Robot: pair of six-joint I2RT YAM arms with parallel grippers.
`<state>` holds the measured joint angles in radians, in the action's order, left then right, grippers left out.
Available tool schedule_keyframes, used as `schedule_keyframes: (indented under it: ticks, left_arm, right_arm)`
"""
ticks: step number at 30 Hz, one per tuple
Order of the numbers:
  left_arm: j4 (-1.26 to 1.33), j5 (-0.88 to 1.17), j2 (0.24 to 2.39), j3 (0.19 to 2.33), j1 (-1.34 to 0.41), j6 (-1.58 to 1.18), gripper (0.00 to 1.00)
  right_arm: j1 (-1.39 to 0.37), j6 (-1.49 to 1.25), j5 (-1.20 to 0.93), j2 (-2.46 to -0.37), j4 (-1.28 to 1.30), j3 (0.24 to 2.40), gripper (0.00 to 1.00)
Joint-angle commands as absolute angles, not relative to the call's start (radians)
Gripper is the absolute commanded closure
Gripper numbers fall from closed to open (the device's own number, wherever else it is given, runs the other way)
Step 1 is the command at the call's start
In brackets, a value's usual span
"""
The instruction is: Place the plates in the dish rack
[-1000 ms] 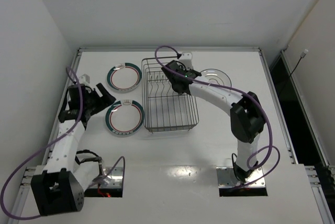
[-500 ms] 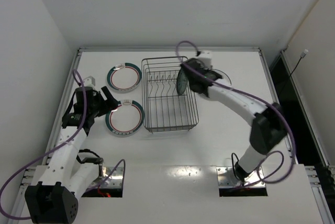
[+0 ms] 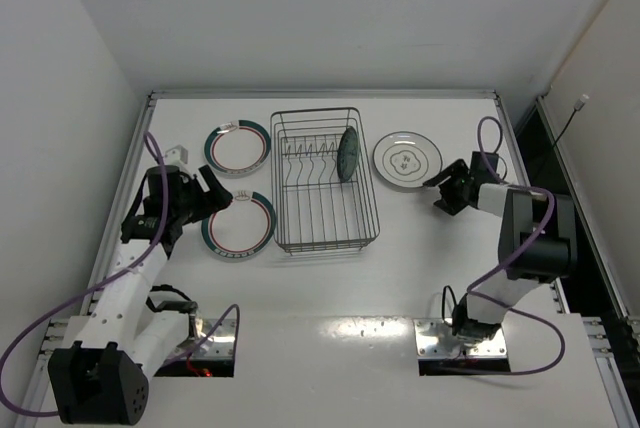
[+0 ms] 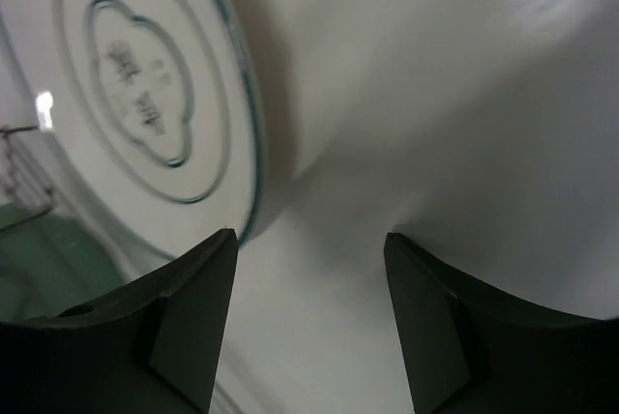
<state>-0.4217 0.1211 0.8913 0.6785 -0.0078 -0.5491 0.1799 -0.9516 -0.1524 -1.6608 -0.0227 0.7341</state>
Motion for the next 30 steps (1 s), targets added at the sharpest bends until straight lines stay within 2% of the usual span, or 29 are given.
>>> schedule_keyframes:
  ticks: [1,6,9,10,11,12,13,15,19,21,22,26,30]
  left_arm:
    - [-0.387,0.14,0.899,0.67,-0.018,-0.534,0.29]
    - [-0.377,0.149,0.91,0.67,-0.018,-0.534,0.29]
    - [-0.377,0.149,0.92,0.67,-0.018,-0.534,0.29]
    - [-0.377,0.149,0.92,0.67,-0.018,-0.534,0.29]
    - [-0.377,0.149,0.92,0.67,-0.018,-0.534,0.29]
    - [-0.377,0.149,0.92,0.67,-0.018,-0.534,0.29]
    - [-0.377,0.149,0.92,0.67,-0.018,-0.534,0.29]
    - [-0.377,0.149,0.92,0.67,-0.018,-0.534,0.29]
    - [-0.377,0.149,0.92,0.67,-0.018,-0.534,0.29]
    - [-0.377,0.149,0.92,0.67,-0.018,-0.534,0.29]
    - [-0.377,0.149,0.92,0.67,-0.018,-0.534,0.29]
    - [-0.377,0.149,0.911,0.67,-0.018,-0.534,0.29]
    - [-0.377,0.149,0.902,0.67,-0.018,-0.534,0.29]
  right_arm:
    - [0.205,-1.068,-0.367,-1.732,-0.248,0.736,0.4]
    - [0.196,-1.118,-0.385,-1.833,-0.301,0.799,0.4]
    - [0.196,-1.118,-0.385,-1.876,-0.247,0.862,0.48]
    - [0.196,-1.118,-0.385,-1.876,-0.233,0.886,0.54]
    - [0.196,-1.118,-0.385,-1.887,-0.213,0.887,0.68]
    - [0.196,-1.106,-0.385,-1.887,-0.203,0.899,0.75]
    - [0.196,-1.086,-0.397,-1.887,-0.163,0.911,0.91]
    - [0.196,-1.043,-0.385,-1.864,-0.114,0.922,1.0]
    - [0.196,-0.973,-0.268,-1.746,-0.022,0.91,1.0]
    - [0.16,-0.94,-0.174,-1.568,0.07,0.91,1.0]
    - [0.14,-0.928,-0.052,-1.413,0.11,0.901,1.0]
    - [-0.084,-0.898,0.376,-1.101,0.159,0.929,1.0]
    - [-0.295,-0.798,0.637,-1.063,0.242,1.081,1.0]
